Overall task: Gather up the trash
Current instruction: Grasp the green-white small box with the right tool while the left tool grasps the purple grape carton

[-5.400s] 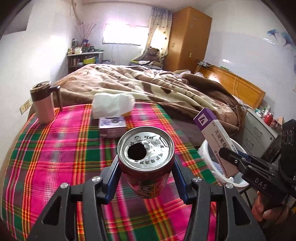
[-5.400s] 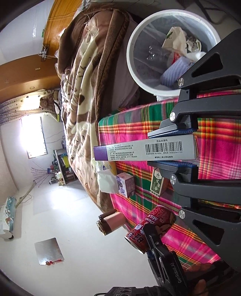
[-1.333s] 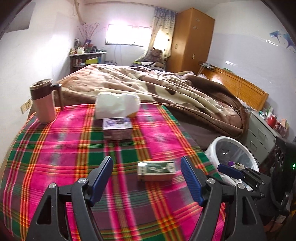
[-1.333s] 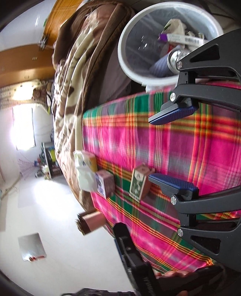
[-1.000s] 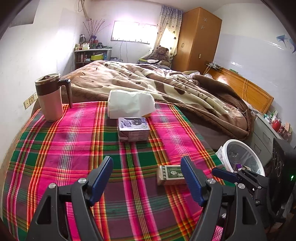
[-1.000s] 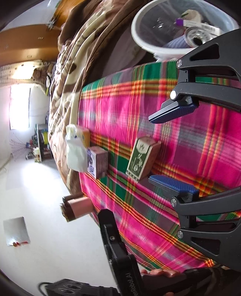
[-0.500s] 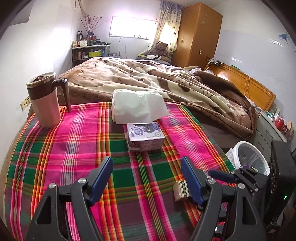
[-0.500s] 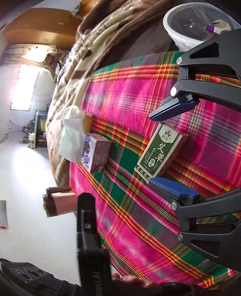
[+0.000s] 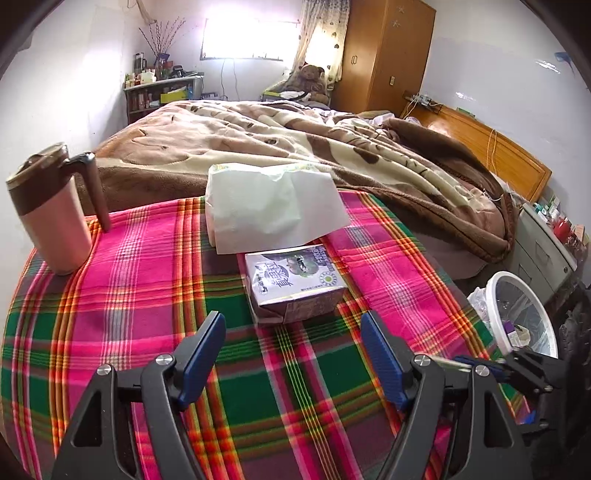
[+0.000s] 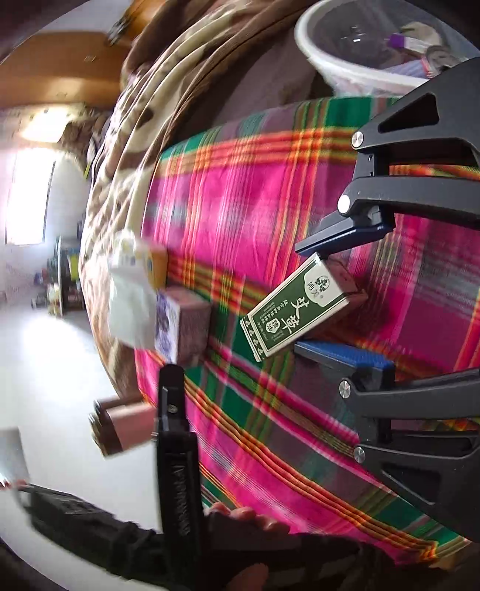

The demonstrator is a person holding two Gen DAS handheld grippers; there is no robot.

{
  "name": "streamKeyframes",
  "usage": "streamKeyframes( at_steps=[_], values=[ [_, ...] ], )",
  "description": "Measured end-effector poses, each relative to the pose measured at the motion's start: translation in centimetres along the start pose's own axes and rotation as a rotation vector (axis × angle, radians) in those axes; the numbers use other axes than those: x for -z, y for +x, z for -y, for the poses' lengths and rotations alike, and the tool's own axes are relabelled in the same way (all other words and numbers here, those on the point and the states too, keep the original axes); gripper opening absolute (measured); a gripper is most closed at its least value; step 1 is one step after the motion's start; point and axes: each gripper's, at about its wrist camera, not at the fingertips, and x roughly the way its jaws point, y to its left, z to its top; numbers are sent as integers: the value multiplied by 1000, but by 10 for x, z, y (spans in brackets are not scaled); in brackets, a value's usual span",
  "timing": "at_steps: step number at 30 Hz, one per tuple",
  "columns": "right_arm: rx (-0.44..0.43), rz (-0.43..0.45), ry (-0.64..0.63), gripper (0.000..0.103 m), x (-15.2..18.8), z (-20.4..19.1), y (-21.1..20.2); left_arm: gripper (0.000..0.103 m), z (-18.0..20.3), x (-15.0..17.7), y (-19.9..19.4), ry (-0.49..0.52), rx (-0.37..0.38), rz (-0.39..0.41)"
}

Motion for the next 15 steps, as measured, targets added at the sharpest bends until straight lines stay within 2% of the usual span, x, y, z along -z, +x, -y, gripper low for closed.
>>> streamKeyframes(
  at_steps=[5, 8, 12, 15],
  values=[
    [49, 22, 69, 44, 1, 15, -8, 77, 2, -9, 14, 58, -4, -17],
    [49, 19, 90, 44, 1, 21, -7, 77, 3, -14, 23, 96, 2, -33],
    [45, 14, 105, 44, 2, 24, -4, 78, 6, -22, 25, 146, 25, -7],
    [38, 9, 116, 44, 2, 26, -1, 78, 1, -29, 36, 141, 33, -28]
  ],
)
